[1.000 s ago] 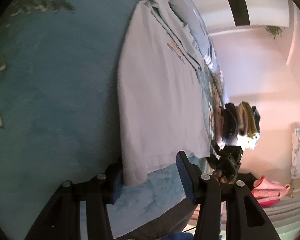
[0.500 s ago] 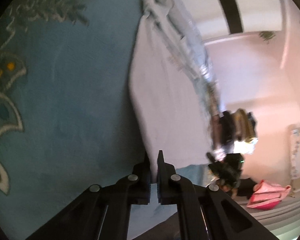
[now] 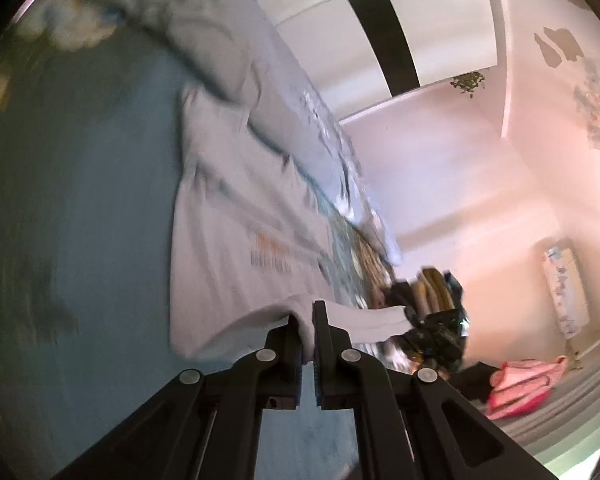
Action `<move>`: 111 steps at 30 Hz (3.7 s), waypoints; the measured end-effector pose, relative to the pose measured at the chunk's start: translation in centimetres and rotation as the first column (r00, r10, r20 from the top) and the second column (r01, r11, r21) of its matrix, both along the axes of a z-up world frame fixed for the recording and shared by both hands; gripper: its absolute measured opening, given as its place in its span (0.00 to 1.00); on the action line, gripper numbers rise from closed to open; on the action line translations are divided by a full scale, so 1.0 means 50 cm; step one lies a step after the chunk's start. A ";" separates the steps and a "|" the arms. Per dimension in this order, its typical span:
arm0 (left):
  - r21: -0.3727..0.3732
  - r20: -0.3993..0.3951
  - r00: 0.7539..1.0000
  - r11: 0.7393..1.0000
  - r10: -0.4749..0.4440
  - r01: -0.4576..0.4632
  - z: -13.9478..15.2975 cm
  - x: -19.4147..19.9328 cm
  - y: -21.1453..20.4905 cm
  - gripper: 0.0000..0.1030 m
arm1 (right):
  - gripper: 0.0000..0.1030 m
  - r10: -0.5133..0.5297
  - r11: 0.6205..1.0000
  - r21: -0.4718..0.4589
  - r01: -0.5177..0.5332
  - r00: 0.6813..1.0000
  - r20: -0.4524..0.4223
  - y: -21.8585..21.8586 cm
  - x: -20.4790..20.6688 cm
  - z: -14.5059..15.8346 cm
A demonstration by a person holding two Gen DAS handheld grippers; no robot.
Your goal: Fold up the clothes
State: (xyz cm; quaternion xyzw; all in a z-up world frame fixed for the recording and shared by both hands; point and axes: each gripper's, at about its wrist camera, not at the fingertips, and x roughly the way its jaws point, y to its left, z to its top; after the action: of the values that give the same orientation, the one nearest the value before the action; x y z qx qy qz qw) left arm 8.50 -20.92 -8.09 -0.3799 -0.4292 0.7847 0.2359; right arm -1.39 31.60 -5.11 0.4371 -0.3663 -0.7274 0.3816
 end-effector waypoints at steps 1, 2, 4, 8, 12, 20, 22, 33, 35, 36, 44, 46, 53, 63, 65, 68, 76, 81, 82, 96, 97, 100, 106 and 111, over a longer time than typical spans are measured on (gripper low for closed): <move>-0.027 -0.006 1.000 1.000 0.005 -0.005 0.008 -0.029 -0.007 0.04 | 0.04 -0.007 1.000 0.014 0.007 1.000 -0.009 -0.013 -0.029 0.012; -0.046 -0.005 1.000 0.999 0.016 -0.016 0.013 -0.060 -0.012 0.04 | 0.04 -0.014 1.000 0.028 0.014 1.000 -0.018 -0.027 -0.058 0.023; -0.050 0.014 0.999 0.998 0.033 -0.033 0.011 -0.139 -0.027 0.04 | 0.04 -0.037 0.998 0.056 0.038 0.999 -0.019 -0.048 -0.124 0.034; -0.020 0.055 0.996 0.997 0.071 -0.070 -0.010 -0.278 -0.055 0.04 | 0.04 -0.097 0.992 0.089 0.094 0.995 0.024 -0.084 -0.242 0.019; -0.062 0.091 0.991 0.993 0.103 -0.097 -0.028 -0.389 -0.066 0.04 | 0.04 -0.154 0.979 0.148 0.141 0.985 0.083 -0.121 -0.355 -0.013; -0.054 0.201 0.963 0.984 0.179 -0.171 -0.099 -0.516 -0.094 0.04 | 0.05 -0.199 0.967 0.191 0.170 0.970 0.142 -0.163 -0.484 -0.063; -0.028 0.230 0.955 0.982 0.189 -0.188 -0.120 -0.529 -0.098 0.05 | 0.07 -0.212 0.963 0.203 0.178 0.964 0.160 -0.166 -0.496 -0.074; 0.105 0.153 0.956 0.958 0.250 -0.267 -0.084 -0.493 -0.112 0.57 | 0.51 -0.208 0.953 0.243 0.182 0.975 0.084 -0.157 -0.496 -0.047; -0.010 0.152 0.962 0.974 0.226 -0.227 -0.068 -0.464 -0.098 0.57 | 0.51 -0.196 0.950 0.260 0.173 0.979 0.063 -0.145 -0.479 -0.037; -0.084 0.158 0.965 0.976 0.211 -0.200 -0.062 -0.448 -0.089 0.57 | 0.51 -0.183 0.947 0.278 0.161 0.982 0.054 -0.139 -0.468 -0.035; -0.278 0.300 0.950 0.961 0.092 -0.005 -0.163 -0.316 -0.017 0.58 | 0.51 -0.120 0.945 0.322 0.059 0.978 0.171 -0.075 -0.358 -0.138; -0.261 0.299 0.952 0.965 0.063 0.018 -0.164 -0.297 -0.002 0.58 | 0.51 -0.103 0.959 0.281 0.045 0.975 0.196 -0.069 -0.328 -0.160; -0.206 0.300 0.953 0.978 0.051 0.013 -0.170 -0.293 0.035 0.21 | 0.48 -0.086 0.977 0.210 0.043 0.976 0.200 -0.078 -0.272 -0.172; -0.121 0.295 0.952 0.991 0.087 -0.053 -0.146 -0.255 0.034 0.06 | 0.05 -0.148 0.974 0.200 0.107 0.968 0.201 -0.072 -0.248 -0.155; -0.128 0.281 0.957 0.991 0.067 -0.031 -0.125 -0.222 0.040 0.06 | 0.03 -0.142 0.976 0.188 0.106 0.972 0.187 -0.062 -0.227 -0.141; -0.137 0.266 0.964 0.990 0.019 0.019 -0.107 -0.145 0.060 0.06 | 0.02 -0.126 0.982 0.163 0.099 0.978 0.165 -0.037 -0.171 -0.125; -0.132 0.290 0.957 0.991 0.014 0.026 -0.134 0.032 0.049 0.04 | 0.02 -0.159 0.983 0.113 0.142 0.974 0.162 0.083 0.042 -0.147; -0.074 0.313 0.949 0.997 0.038 -0.015 -0.149 0.055 0.029 0.05 | 0.04 -0.193 0.979 0.102 0.177 0.965 0.178 0.090 0.039 -0.162; -0.064 0.312 0.949 0.998 0.040 -0.021 -0.151 0.057 0.033 0.07 | 0.05 -0.201 0.977 0.101 0.186 0.965 0.170 0.081 0.031 -0.158; -0.020 0.292 0.951 0.994 0.106 -0.104 -0.168 0.012 0.108 0.53 | 0.40 -0.316 0.941 0.185 0.284 0.933 0.175 -0.029 -0.102 -0.188; -0.023 0.286 0.951 0.993 0.117 -0.116 -0.168 0.008 0.109 0.51 | 0.40 -0.319 0.941 0.175 0.289 0.931 0.177 -0.036 -0.111 -0.191; -0.014 0.279 0.948 0.988 0.152 -0.155 -0.170 0.000 0.107 0.33 | 0.39 -0.352 0.935 0.109 0.337 0.921 0.170 -0.042 -0.121 -0.201; 0.019 0.295 0.936 0.978 0.194 -0.208 -0.179 -0.006 0.089 0.09 | 0.08 -0.368 0.929 0.110 0.355 0.919 0.145 -0.054 -0.119 -0.192; 0.024 0.200 0.967 0.985 0.161 -0.169 -0.120 0.010 0.073 0.08 | 0.06 -0.331 0.943 0.055 0.327 0.939 0.096 -0.044 -0.093 -0.150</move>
State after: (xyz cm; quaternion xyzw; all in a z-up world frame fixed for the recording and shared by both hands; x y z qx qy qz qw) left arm 9.02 -17.28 -14.08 -0.4138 -0.4966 0.7512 0.1339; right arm -6.02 29.38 -12.60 0.4144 -0.4397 -0.7640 0.2264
